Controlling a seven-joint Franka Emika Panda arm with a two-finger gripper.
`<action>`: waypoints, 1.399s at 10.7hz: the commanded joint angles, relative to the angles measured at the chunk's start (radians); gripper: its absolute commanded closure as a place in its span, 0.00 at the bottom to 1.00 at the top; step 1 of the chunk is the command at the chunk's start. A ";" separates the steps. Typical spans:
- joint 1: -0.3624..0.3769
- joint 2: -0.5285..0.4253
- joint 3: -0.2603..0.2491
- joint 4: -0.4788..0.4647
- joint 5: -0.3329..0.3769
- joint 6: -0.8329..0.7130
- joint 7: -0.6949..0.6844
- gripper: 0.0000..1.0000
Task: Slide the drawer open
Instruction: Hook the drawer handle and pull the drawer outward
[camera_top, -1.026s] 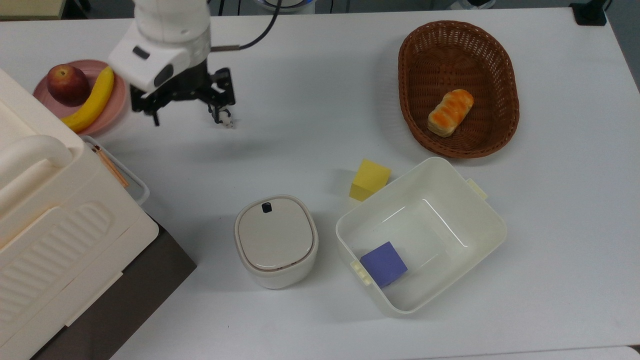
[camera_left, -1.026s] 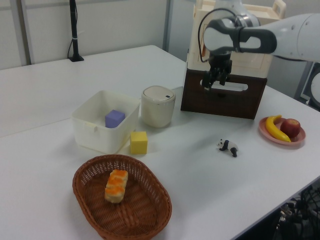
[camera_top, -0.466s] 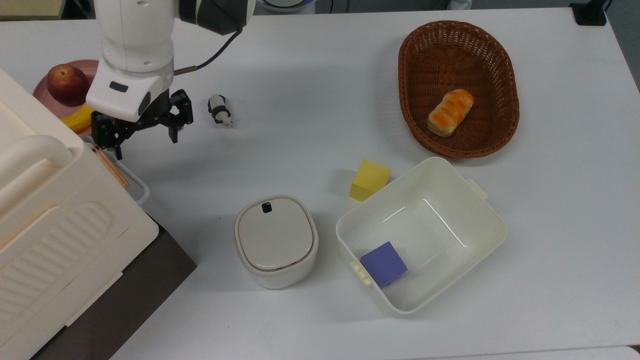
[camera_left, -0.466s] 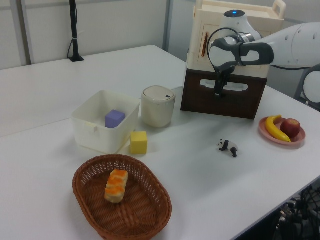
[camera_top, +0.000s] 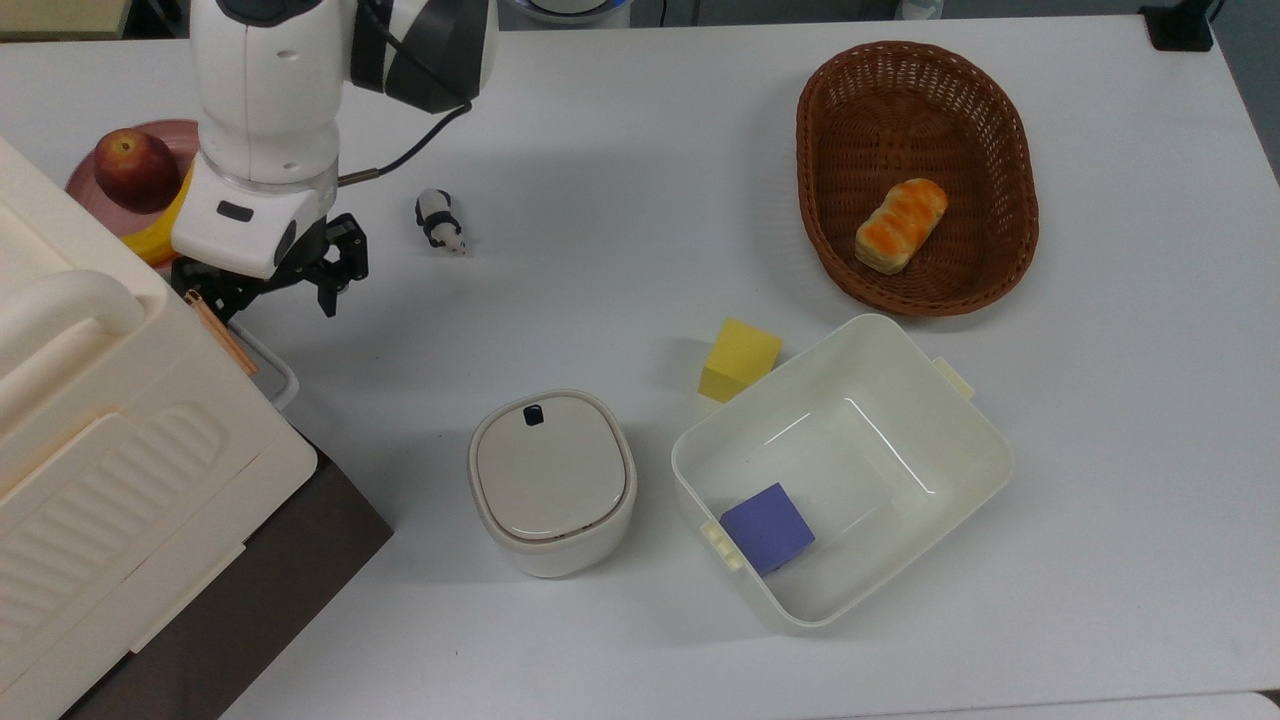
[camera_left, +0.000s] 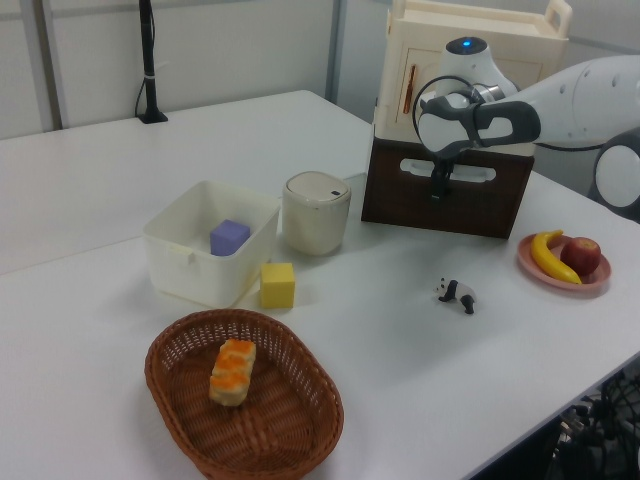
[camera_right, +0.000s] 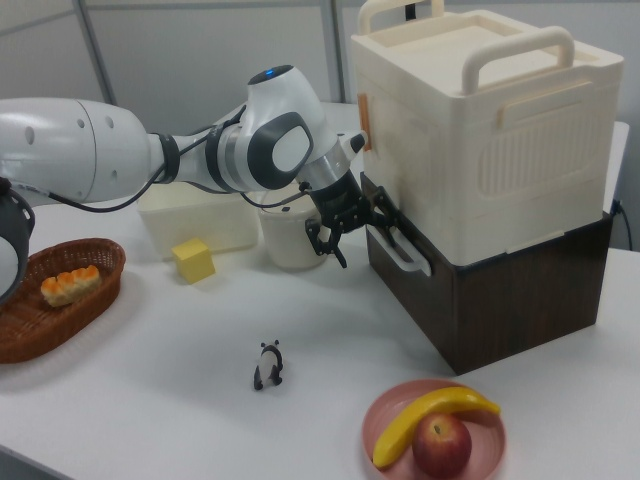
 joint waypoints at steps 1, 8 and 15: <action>-0.002 -0.003 -0.002 -0.027 -0.022 0.033 -0.017 0.02; 0.039 -0.098 0.007 -0.145 -0.004 -0.115 -0.026 0.02; 0.103 -0.152 0.010 -0.157 0.036 -0.311 -0.018 0.02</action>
